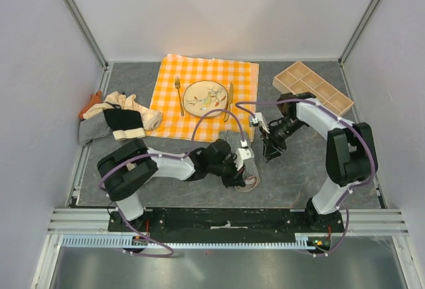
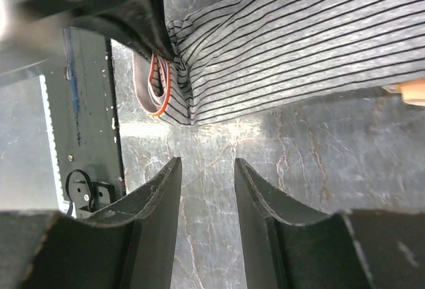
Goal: Roll the underwear
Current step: Roll the underwear to the center of the board.
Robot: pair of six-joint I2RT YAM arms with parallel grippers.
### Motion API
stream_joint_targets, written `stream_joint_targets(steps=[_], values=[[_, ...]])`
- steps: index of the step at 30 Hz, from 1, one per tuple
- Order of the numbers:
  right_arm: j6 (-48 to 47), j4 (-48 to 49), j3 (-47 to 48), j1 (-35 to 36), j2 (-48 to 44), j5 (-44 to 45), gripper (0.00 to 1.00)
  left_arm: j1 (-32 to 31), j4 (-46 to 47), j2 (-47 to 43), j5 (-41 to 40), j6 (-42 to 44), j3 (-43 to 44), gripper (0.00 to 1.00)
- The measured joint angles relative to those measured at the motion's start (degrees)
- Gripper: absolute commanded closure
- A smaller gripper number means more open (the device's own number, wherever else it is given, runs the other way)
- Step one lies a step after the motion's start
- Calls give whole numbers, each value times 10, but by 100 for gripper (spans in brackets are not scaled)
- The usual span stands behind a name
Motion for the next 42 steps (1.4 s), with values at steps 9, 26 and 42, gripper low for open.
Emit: stream_joint_targets(steps=[9,26,42], values=[[-39,94,-139,47,-250,8,29,113,-4,100,221,-174,54,98],[-29,411,-347,303,-318,204,31,155,-37,140,264,-297,84,89],[19,456,-318,308,-229,262,83,175,12,-88,125,-322,-51,47]])
